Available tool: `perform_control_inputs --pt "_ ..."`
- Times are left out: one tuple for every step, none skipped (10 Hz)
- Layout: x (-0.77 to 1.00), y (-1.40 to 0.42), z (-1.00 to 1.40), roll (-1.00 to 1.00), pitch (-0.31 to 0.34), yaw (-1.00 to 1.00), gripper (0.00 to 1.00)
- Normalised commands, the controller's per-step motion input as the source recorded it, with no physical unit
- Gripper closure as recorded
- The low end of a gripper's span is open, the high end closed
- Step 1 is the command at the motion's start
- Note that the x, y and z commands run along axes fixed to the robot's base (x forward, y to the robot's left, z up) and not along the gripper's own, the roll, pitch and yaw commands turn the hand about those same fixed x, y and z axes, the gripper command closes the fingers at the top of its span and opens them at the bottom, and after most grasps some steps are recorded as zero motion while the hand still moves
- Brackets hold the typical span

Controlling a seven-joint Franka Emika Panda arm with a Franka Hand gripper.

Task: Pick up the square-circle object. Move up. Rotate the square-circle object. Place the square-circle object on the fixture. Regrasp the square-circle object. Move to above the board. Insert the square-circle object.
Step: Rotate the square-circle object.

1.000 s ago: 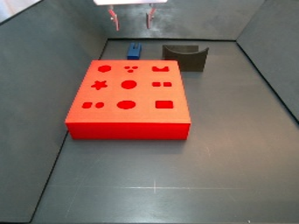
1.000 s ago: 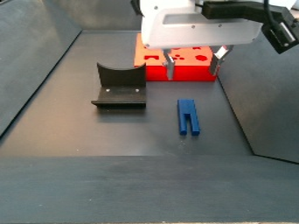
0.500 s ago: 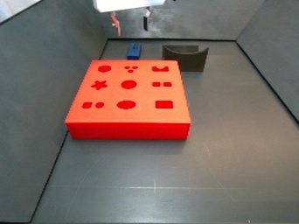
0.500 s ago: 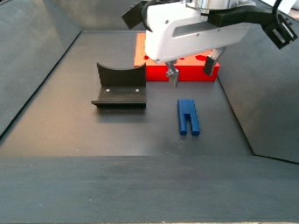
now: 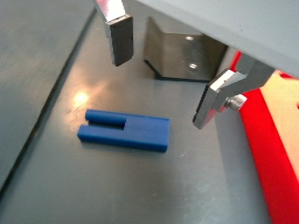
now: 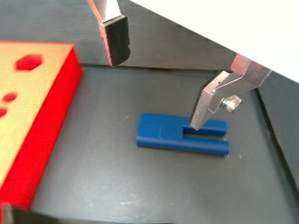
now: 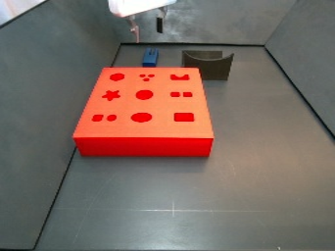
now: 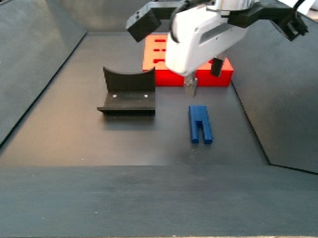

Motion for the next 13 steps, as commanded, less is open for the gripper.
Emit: perform_control_inputs --pt "0.03 0.0 -0.05 0.0 0.002 1.0 0.0" --pt "0.03 0.0 -0.05 0.0 0.002 1.0 0.0" --pt "0.03 0.0 -0.05 0.0 0.002 1.0 0.0" --pt "0.03 0.0 -0.05 0.0 0.002 1.0 0.0" --pt "0.03 0.0 -0.05 0.0 0.002 1.0 0.0" --pt "0.03 0.0 -0.05 0.0 0.002 1.0 0.0" --pt "0.03 0.0 -0.05 0.0 0.002 1.0 0.0" --pt "0.03 0.0 -0.05 0.0 0.002 1.0 0.0" --pt "0.03 0.0 -0.05 0.0 0.002 1.0 0.0" --pt "0.03 0.0 -0.05 0.0 0.002 1.0 0.0" --pt "0.03 0.0 -0.05 0.0 0.002 1.0 0.0" --pt "0.03 0.0 -0.05 0.0 0.002 1.0 0.0" --pt "0.03 0.0 -0.05 0.0 0.002 1.0 0.0"
